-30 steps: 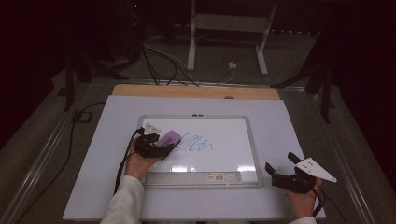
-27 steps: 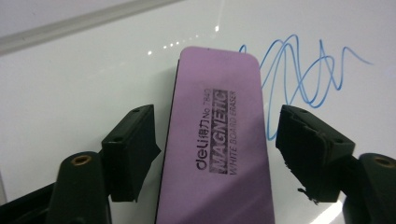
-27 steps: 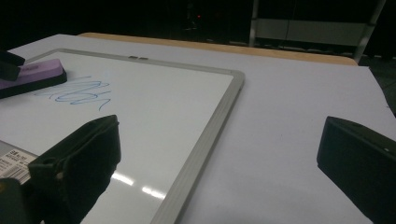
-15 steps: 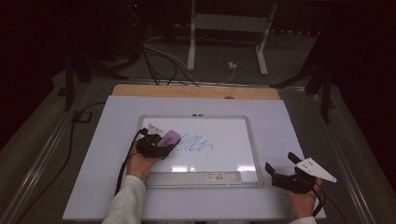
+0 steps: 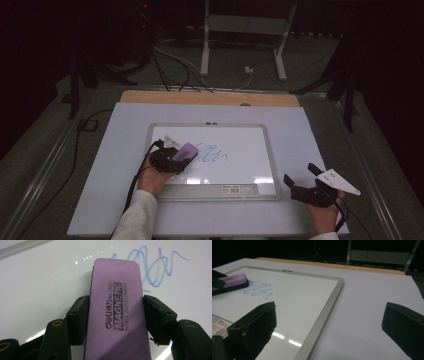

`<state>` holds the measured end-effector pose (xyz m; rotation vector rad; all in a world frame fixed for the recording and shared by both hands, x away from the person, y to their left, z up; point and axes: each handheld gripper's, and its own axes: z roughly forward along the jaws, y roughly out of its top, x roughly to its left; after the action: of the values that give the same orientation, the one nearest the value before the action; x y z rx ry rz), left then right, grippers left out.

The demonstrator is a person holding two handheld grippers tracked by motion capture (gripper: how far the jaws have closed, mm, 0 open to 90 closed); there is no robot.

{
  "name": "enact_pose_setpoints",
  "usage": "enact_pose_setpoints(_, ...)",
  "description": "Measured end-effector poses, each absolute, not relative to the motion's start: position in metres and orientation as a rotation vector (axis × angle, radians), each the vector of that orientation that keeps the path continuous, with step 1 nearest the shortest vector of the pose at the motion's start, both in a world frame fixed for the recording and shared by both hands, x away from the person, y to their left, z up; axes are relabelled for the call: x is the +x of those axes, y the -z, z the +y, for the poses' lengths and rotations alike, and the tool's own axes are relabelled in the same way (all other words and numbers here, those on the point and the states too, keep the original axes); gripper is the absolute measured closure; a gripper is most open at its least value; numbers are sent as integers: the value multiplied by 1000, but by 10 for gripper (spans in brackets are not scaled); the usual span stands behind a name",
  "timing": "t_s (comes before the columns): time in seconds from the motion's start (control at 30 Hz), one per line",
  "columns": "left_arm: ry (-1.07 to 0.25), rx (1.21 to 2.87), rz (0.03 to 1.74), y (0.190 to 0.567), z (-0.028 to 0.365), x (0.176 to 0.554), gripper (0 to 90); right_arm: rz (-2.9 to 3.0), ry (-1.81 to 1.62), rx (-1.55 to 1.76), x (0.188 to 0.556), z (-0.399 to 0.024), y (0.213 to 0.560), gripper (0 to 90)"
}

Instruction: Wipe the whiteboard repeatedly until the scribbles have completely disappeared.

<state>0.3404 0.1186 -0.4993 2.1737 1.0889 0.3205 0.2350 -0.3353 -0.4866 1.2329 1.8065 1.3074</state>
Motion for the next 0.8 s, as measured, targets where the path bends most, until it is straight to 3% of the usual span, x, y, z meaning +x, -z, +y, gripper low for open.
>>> enact_pose_setpoints(0.2, -300, 2224, 1027, 497, 110, 332, 420, 1808, -1306, 1234, 235, -335, 487, 2)
enact_pose_setpoints(0.43, -424, 2194, 1197, 494, 128, 343, 421, 1798, -1306, 1238, 235, -337, 487, 2)
enact_pose_setpoints(0.53, -406, 2166, 1230, 495, 133, 346, 421, 1800, -1306, 1239, 235, -337, 487, 2)
enact_pose_setpoints(0.8, -360, 2211, 1128, 495, 116, 337, 421, 1807, -1304, 1231, 235, -335, 487, 2)
